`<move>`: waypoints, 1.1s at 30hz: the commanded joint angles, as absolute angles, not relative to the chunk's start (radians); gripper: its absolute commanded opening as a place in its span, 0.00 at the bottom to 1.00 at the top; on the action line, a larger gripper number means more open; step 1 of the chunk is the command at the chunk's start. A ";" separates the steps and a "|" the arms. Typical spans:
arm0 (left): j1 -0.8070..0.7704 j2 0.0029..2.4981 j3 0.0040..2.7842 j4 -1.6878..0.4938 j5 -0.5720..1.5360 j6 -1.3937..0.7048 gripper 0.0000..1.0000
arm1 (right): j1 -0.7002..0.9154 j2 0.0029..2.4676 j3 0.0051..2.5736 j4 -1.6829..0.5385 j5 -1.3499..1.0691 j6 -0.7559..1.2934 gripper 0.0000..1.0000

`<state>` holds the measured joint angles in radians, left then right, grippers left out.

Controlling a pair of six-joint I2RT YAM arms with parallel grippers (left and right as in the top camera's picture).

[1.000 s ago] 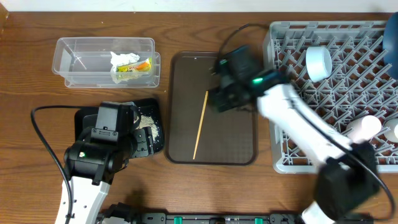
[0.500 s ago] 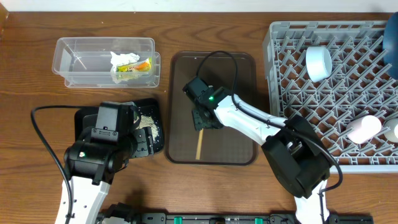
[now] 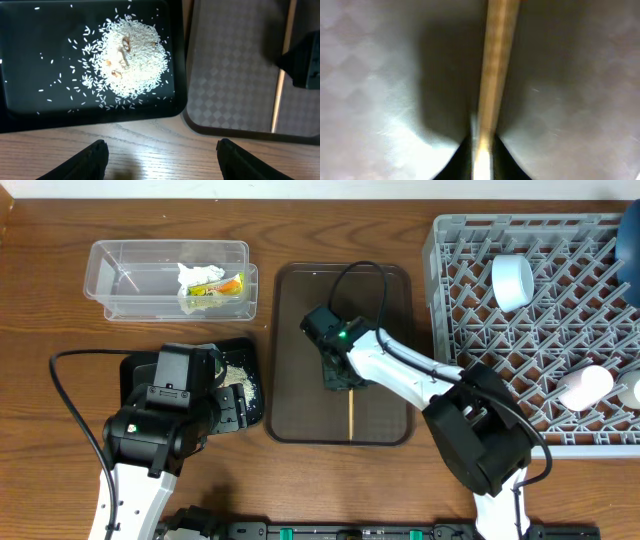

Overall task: Sort waste into correct bins and load items into the dishwasher rack
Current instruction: 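Grasp the second wooden chopstick on the brown tray with the right gripper, then carry the chopstick right and insert it upright into the rack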

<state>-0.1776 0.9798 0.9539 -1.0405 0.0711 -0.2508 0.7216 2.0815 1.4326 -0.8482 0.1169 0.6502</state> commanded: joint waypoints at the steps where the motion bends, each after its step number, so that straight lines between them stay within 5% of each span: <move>1: -0.172 0.979 0.958 -1.043 0.059 -0.249 0.73 | 0.690 2.123 1.419 -0.866 0.145 0.661 0.05; 20: -0.172 0.979 0.958 -1.044 0.059 -0.249 0.73 | 0.382 1.602 1.472 -0.967 0.123 0.332 0.01; 33: -0.172 0.979 0.958 -1.044 0.059 -0.249 0.72 | 0.161 1.655 1.469 -1.165 0.119 0.125 0.01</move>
<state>-0.1776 0.9798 0.9539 -1.0405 0.0711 -0.2508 0.1764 1.6112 1.4727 -1.1542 0.1139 0.1848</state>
